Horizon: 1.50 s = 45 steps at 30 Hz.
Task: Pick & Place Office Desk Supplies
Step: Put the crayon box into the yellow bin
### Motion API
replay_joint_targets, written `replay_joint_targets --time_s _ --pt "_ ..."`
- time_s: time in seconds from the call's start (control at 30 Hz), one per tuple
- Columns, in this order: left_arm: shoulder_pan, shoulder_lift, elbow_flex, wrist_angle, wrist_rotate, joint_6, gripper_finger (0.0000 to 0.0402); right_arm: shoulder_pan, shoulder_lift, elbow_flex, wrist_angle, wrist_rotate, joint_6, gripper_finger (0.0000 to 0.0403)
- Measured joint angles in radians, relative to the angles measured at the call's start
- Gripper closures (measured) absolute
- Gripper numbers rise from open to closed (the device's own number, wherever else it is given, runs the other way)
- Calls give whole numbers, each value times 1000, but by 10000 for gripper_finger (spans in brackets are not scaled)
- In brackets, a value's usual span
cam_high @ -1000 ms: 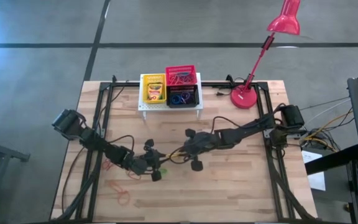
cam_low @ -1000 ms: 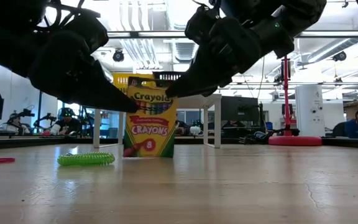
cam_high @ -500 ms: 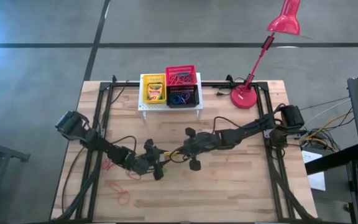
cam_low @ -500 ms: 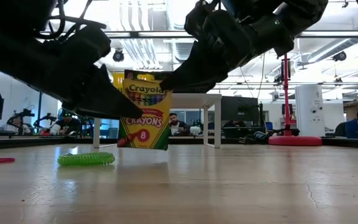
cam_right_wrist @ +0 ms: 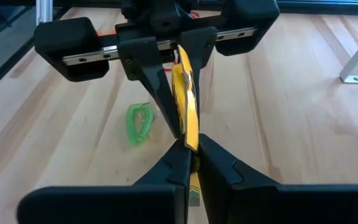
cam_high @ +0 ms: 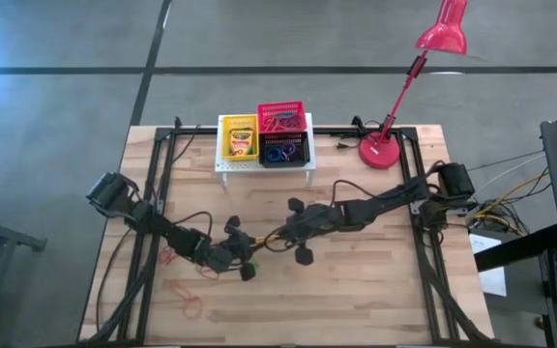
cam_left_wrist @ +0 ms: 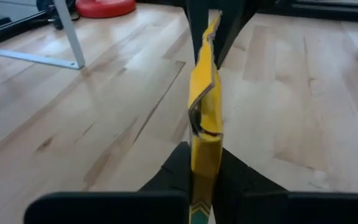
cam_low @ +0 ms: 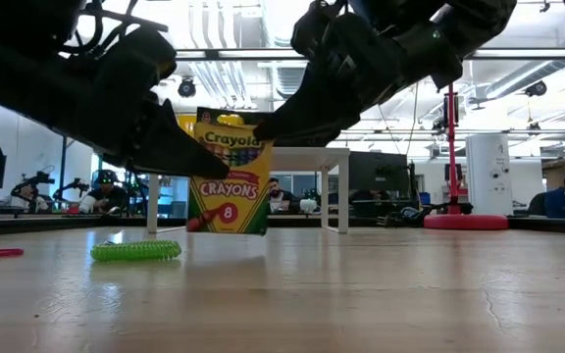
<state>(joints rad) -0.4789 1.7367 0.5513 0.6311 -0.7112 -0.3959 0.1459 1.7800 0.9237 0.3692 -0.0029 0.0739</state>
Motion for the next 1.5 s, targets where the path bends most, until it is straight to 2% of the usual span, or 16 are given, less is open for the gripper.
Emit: replay_joint_targets --time_s 0.17,0.33,0.43,0.57,0.67,0.73,0.8,0.9,1.03,1.2,1.27,1.4,1.5 --pt "-2 -1 5 -5 16 3 371 -2 -92 1 -93 7 26 347" --pt "-4 -69 46 -90 90 3 359 3 -251 1 -304 59 49 309" --pt "-5 -156 108 -302 107 -6 364 30 -342 -11 -379 97 81 301" --pt "-1 -305 241 -681 105 -46 364 98 -423 -79 -373 182 95 305" --pt "32 -402 349 -933 103 -28 364 153 -451 -159 -281 258 104 312" --pt "82 -464 417 -1044 102 12 364 184 -453 -214 -173 291 102 317" --pt "160 -512 477 -1113 108 72 364 202 -441 -272 -52 297 95 322" --pt "320 -563 531 -1151 180 193 364 211 -415 -333 113 297 76 329" --pt "604 -591 578 -1136 410 357 364 205 -382 -374 246 297 61 336" --pt "961 -575 606 -1107 647 386 364 199 -347 -366 270 295 57 340" --pt "1072 -564 607 -1093 750 386 364 198 -339 -359 269 294 54 339" --pt "1230 -533 587 -1065 962 378 364 198 -315 -342 268 294 52 334" --pt "1261 -508 544 -1023 1022 355 364 198 -289 -318 272 293 46 330"
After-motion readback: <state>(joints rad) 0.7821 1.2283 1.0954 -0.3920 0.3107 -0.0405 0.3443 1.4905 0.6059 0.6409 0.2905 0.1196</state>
